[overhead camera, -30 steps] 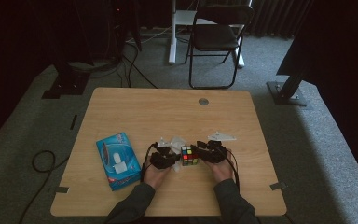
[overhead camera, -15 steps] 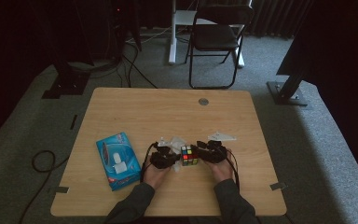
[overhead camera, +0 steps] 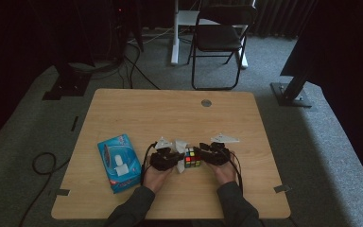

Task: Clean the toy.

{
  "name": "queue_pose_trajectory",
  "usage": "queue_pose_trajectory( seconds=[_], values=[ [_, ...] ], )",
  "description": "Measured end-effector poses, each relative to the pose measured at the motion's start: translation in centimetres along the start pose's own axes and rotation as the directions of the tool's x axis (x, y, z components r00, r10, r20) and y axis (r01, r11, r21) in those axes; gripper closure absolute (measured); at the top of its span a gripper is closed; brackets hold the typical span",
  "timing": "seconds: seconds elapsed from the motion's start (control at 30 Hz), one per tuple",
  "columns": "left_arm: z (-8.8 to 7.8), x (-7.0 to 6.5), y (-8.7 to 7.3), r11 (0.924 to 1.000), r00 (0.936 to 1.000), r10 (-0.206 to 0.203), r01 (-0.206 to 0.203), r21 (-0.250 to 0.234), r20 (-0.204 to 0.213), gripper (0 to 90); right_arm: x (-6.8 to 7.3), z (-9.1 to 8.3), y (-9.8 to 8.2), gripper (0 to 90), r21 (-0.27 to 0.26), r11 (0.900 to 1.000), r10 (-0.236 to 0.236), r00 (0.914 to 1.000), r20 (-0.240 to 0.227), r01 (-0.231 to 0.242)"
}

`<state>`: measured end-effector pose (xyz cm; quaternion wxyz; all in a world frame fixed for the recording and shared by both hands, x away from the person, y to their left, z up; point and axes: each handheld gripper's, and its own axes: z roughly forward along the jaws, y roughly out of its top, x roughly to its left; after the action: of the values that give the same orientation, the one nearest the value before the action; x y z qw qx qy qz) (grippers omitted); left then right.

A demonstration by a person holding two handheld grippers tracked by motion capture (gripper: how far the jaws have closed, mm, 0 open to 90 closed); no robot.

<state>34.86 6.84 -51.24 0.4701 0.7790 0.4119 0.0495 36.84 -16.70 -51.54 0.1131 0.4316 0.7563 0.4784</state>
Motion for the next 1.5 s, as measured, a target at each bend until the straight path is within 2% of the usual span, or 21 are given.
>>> queue_pose_trajectory(
  seconds=[0.33, 0.57, 0.67, 0.73, 0.9, 1.03, 1.37, 1.43, 1.5],
  values=[
    [0.6, 0.4, -0.6, 0.9994, 0.9999, -0.013, 0.013, 0.033, -0.005, 85.6, 0.0, 0.0, 0.0, 59.8, -0.003, 1.000, 0.002, 1.0000, 0.002, -0.002],
    [1.8, 1.1, -1.5, 0.9958, 0.9992, -0.031, 0.033, 0.085, -0.026, 85.6, 0.0, 0.0, 0.0, 60.4, -0.003, 1.000, 0.003, 1.0000, 0.001, -0.003],
    [2.4, 1.1, -1.9, 0.9937, 0.9988, -0.013, 0.018, 0.111, -0.048, 85.6, 0.0, 0.0, 0.0, 60.4, -0.003, 1.000, 0.003, 1.0000, 0.000, -0.003],
    [2.5, 1.3, -2.0, 0.9940, 0.9990, -0.021, 0.026, 0.106, -0.040, 85.3, 0.0, 0.0, 0.0, 60.4, -0.003, 1.000, 0.004, 1.0000, 0.001, -0.004],
    [2.5, 1.3, -1.9, 0.9937, 0.9989, -0.013, 0.018, 0.111, -0.045, 85.2, 0.0, 0.0, 0.0, 60.4, -0.003, 1.000, 0.004, 1.0000, 0.002, -0.004],
    [2.0, 1.1, -1.7, 0.9954, 0.9991, -0.014, 0.018, 0.094, -0.040, 85.1, 0.0, 0.0, 0.0, 60.4, -0.004, 1.000, 0.004, 1.0000, 0.001, -0.004],
    [-0.4, -0.3, -0.4, 0.9996, 0.9997, 0.014, -0.015, 0.026, 0.020, 85.0, 0.0, 0.0, 0.0, 60.4, -0.005, 1.000, 0.002, 1.0000, 0.000, -0.002],
    [-0.7, -0.6, -0.4, 0.9992, 0.9989, 0.025, -0.027, 0.030, 0.039, 85.0, -0.1, 0.0, 0.0, 60.3, -0.005, 1.000, 0.003, 1.0000, 0.000, -0.003],
    [-0.6, -0.7, -0.6, 0.9986, 0.9986, 0.033, -0.035, 0.039, 0.041, 85.0, -0.1, 0.0, 0.0, 60.3, -0.005, 1.000, 0.002, 1.0000, -0.001, -0.002]
  ],
)
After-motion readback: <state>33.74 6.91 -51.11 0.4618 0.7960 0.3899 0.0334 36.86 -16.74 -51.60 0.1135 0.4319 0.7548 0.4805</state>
